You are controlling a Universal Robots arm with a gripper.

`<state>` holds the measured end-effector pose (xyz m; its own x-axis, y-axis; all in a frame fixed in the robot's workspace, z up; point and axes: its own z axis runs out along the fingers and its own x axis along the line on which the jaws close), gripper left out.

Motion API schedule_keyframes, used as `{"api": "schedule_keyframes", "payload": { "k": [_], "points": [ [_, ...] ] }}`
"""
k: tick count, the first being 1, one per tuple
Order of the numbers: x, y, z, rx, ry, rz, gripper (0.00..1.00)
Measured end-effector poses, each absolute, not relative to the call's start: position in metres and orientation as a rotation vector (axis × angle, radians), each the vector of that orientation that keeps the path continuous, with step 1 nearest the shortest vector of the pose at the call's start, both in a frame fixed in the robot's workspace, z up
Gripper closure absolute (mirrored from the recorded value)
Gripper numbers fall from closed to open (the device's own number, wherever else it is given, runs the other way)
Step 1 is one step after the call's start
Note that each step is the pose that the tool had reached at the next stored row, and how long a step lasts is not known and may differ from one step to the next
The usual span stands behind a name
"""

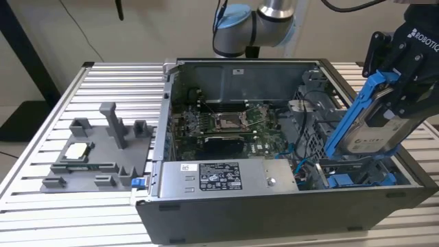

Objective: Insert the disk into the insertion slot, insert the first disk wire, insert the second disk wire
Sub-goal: 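Insert the disk into the insertion slot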

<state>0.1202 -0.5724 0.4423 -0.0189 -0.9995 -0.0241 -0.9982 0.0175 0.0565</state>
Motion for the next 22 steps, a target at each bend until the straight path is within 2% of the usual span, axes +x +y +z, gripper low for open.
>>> {"api": "schedule_keyframes", "payload": {
  "k": [22],
  "points": [
    [0.124, -0.576, 0.421, 2.189, -2.229, -0.099, 0.67]
  ]
}}
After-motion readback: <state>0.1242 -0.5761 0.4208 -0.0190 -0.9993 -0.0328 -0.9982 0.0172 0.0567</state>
